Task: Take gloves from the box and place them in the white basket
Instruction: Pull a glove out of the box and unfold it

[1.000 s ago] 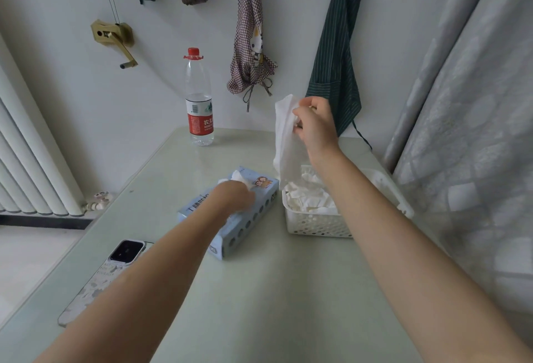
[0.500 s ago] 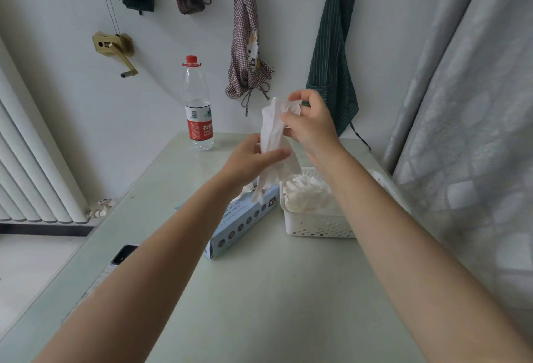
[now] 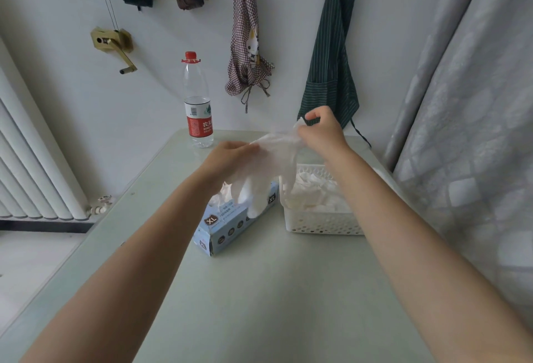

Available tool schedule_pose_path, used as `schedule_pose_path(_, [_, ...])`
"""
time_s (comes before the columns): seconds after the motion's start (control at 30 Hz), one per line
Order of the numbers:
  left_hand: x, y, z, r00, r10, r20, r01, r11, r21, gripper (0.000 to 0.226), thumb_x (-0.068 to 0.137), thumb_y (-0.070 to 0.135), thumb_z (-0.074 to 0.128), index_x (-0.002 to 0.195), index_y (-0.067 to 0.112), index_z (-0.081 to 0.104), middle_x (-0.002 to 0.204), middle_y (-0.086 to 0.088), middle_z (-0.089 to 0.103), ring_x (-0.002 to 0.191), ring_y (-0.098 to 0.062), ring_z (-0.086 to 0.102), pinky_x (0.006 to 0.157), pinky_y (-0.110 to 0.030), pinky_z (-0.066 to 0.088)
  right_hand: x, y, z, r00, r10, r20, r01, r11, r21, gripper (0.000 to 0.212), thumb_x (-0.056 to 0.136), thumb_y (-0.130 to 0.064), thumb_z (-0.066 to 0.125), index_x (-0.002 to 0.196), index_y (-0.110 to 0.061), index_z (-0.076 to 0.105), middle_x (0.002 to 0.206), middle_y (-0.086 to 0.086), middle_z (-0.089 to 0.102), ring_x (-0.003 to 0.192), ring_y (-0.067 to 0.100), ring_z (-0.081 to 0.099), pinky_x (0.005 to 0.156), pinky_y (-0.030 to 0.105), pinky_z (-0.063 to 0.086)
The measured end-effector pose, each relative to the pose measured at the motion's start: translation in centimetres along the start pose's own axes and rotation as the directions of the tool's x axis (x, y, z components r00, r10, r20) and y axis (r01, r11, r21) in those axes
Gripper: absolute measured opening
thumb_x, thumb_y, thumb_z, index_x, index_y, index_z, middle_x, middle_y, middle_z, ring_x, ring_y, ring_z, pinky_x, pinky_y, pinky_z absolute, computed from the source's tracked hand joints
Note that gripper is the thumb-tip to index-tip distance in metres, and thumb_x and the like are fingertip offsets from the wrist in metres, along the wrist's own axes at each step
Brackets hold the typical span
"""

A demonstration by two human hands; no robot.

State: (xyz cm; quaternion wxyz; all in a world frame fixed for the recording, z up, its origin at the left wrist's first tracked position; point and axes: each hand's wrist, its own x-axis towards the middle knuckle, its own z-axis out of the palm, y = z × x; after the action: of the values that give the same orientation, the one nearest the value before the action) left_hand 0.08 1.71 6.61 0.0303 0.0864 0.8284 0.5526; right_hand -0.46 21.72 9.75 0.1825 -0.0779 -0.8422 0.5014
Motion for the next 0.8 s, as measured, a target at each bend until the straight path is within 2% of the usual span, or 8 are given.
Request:
schedule_pose_path(0.1, [0.3,0.6,-0.6,0.993,0.084,0.086,-0.09,0.993,0.071,0.024,0.093,0.029,0.057,0.079,0.019,0.075,0.06,0.007,0.059,0.053,-0.012,0.045,0.05,-0.022,0.033,-0.6,-0.6,0.2,0.983,-0.069,0.169,0.102,0.975,-0.197,0.037,0.082,-0.016,0.051,0.116,-0.028,0.058,0.123,0.004,0.048,0.104,0.019,0.052,0.086,0.034,0.044])
schedule_pose_path(0.17, [0.7,1.1,-0.9,0.986,0.13,0.108,-0.138,0.988,0.074,0.025,0.09,0.028,0.056,0.073,0.02,0.073,0.065,0.005,0.059,0.062,-0.013,0.046,0.059,-0.026,0.035,-1.5,-1.4,0.6,0.92,-0.124,0.373,0.187,0.972,-0.139,0.039,0.084,-0.01,0.049,0.114,-0.028,0.066,0.12,-0.003,0.056,0.105,0.01,0.054,0.081,0.023,0.041])
schedule_pose_path(0.23, [0.9,1.6,-1.1,0.984,0.154,0.094,-0.16,0.985,0.063,0.026,0.079,0.035,0.053,0.068,0.02,0.072,0.069,0.001,0.058,0.07,-0.017,0.047,0.066,-0.03,0.035,-2.3,-2.0,1.1,0.847,-0.103,0.521,0.147,0.988,-0.044,0.033,0.086,-0.009,0.051,0.107,-0.026,0.07,0.112,-0.006,0.065,0.1,0.004,0.058,0.086,0.016,0.042])
schedule_pose_path(0.33, [1.1,1.5,-1.4,0.987,0.148,0.055,-0.148,0.989,-0.006,0.024,0.07,0.032,0.051,0.052,0.023,0.065,0.054,0.009,0.048,0.062,-0.016,0.04,0.057,-0.028,0.03,-2.0,-1.5,1.7,0.825,-0.069,0.561,0.121,0.991,-0.056,0.018,0.086,-0.015,0.059,0.099,-0.018,0.072,0.105,0.0,0.071,0.104,0.013,0.062,0.101,0.027,0.043])
schedule_pose_path(0.43, [1.3,0.6,-1.8,0.993,0.117,0.013,-0.115,0.989,-0.098,0.019,0.068,0.027,0.052,0.053,0.022,0.064,0.053,0.01,0.051,0.058,-0.014,0.042,0.053,-0.027,0.03,-1.6,-0.4,1.8,0.791,-0.018,0.612,0.113,0.987,-0.117,0.013,0.086,-0.017,0.065,0.098,-0.017,0.072,0.102,0.0,0.071,0.106,0.015,0.062,0.099,0.029,0.043])
schedule_pose_path(0.5, [1.1,0.1,-1.9,0.996,0.093,-0.016,-0.095,0.984,-0.151,0.015,0.066,0.024,0.053,0.059,0.019,0.065,0.059,0.006,0.055,0.058,-0.012,0.046,0.052,-0.024,0.033,-1.4,0.2,1.8,0.796,0.001,0.606,0.114,0.982,-0.151,0.01,0.086,-0.017,0.065,0.094,-0.019,0.071,0.099,-0.004,0.069,0.102,0.013,0.061,0.094,0.029,0.045])
schedule_pose_path(0.63, [1.0,-0.9,-1.8,0.993,0.073,-0.088,-0.082,0.991,-0.105,0.016,0.084,0.012,0.058,0.07,0.012,0.065,0.068,0.0,0.055,0.059,-0.013,0.046,0.052,-0.02,0.035,-0.9,0.3,1.3,0.885,0.048,0.462,0.073,0.968,-0.24,0.016,0.086,-0.025,0.061,0.09,-0.01,0.068,0.091,0.0,0.061,0.087,0.014,0.055,0.075,0.027,0.043])
schedule_pose_path(0.8, [1.4,-2.5,-1.7,0.996,0.041,-0.077,-0.044,0.998,-0.043,0.012,0.088,0.015,0.061,0.08,0.014,0.07,0.071,0.003,0.062,0.062,-0.011,0.053,0.053,-0.019,0.038,-0.3,-0.4,0.4,0.957,-0.056,0.286,0.094,0.988,-0.119,0.023,0.088,-0.031,0.067,0.081,-0.01,0.063,0.074,-0.005,0.053,0.068,0.01,0.049,0.063,0.025,0.041])
